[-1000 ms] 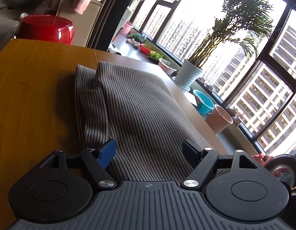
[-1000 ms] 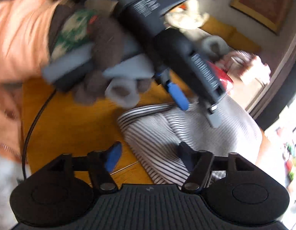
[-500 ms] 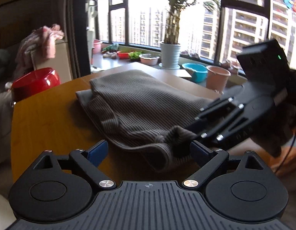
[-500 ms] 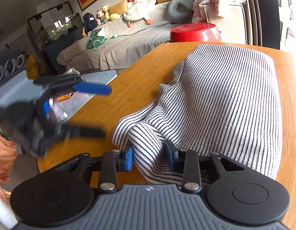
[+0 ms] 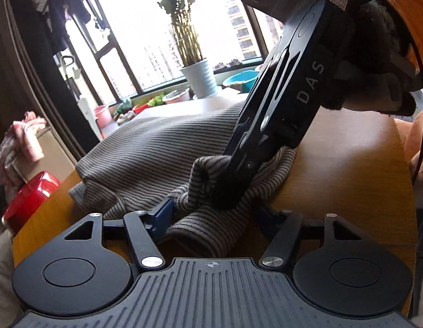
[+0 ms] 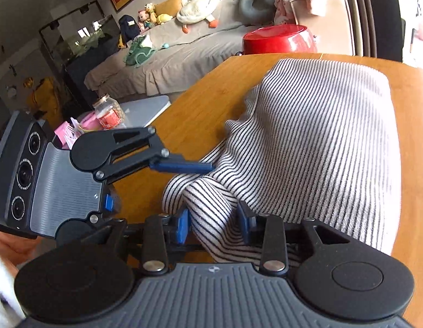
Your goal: Fold clothes
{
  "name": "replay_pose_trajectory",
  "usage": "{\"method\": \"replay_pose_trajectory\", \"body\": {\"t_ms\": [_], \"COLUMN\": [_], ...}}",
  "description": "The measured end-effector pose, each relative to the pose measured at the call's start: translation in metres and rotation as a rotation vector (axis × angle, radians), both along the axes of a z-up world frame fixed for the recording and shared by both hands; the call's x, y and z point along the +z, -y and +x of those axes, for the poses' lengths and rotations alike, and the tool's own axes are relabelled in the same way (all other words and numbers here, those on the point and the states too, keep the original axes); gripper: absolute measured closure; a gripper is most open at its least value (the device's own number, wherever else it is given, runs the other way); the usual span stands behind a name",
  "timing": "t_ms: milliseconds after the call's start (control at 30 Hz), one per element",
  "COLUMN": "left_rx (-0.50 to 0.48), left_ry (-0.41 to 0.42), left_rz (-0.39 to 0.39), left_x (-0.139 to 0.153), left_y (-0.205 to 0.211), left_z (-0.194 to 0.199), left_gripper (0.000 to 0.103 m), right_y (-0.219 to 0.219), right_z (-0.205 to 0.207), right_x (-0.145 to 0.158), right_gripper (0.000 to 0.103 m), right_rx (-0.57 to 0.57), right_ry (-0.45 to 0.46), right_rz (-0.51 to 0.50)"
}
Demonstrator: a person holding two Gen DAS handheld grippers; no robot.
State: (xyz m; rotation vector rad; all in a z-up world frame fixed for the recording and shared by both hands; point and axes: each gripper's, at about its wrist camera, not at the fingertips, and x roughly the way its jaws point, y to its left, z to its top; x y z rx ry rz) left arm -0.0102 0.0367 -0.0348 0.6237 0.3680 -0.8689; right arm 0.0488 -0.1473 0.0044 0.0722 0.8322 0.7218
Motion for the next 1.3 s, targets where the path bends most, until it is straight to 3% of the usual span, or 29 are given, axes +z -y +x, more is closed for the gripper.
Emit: {"method": "replay_pose_trajectory", "body": {"t_ms": [100,133,333,500,567,600,633,667,733,800,933,1067,1200,1300], "left_rx": [0.020,0.034,0.121,0.159,0.171,0.178,0.190,0.202,0.228,0.284,0.375,0.409,0.374,0.369], "left_ry": [-0.068,-0.123,-0.441,-0.601,-0.629,-0.629,-0.621,-0.615,-0.598,-0.559,-0.486,-0.477,-0.527,-0.550], "left_rz": [-0.047,-0.083,-0.287,-0.409,-0.441,-0.448,-0.451,-0.453,-0.458,-0.484,-0.571,-0.597,-0.531,-0.481], "left_x": [0.002,0.004,0.010,0.011,0.012,0.013,0.014,0.017,0.024,0.040,0.068,0.074,0.062,0.044], "left_y": [-0.006,-0.010,-0.034,-0.051,-0.056,-0.059,-0.061,-0.064,-0.072,-0.084,-0.101,-0.086,-0.058,-0.048], "left_z": [0.009,0.016,0.057,0.073,0.076,0.076,0.076,0.075,0.073,0.073,0.083,0.108,0.132,0.140], "left_gripper": [0.049,0.050,0.053,0.053,0.053,0.053,0.053,0.053,0.049,0.029,0.025,0.033,0.054,0.061], "right_y": [-0.003,-0.003,-0.011,-0.033,-0.043,-0.046,-0.049,-0.051,-0.053,-0.053,-0.052,-0.051,-0.042,-0.035], "right_z": [-0.019,-0.026,-0.065,-0.066,-0.064,-0.060,-0.056,-0.050,-0.048,-0.048,-0.047,-0.047,-0.046,-0.055], "right_x": [0.015,0.021,0.027,0.000,-0.012,-0.015,-0.018,-0.018,-0.018,-0.018,-0.017,-0.015,-0.002,0.013], "right_gripper": [0.053,0.046,0.025,0.022,0.023,0.037,0.062,0.067,0.070,0.071,0.071,0.073,0.076,0.078], "right_rx": [0.015,0.026,0.087,0.192,0.199,0.191,0.183,0.173,0.161,0.150,0.136,0.123,0.105,0.113], "right_ry": [0.124,0.182,0.510,0.576,0.623,0.620,0.614,0.579,0.559,0.539,0.520,0.493,0.422,0.380], "right_rz": [-0.090,-0.129,-0.402,-0.564,-0.625,-0.627,-0.628,-0.597,-0.580,-0.562,-0.541,-0.521,-0.467,-0.446]}}
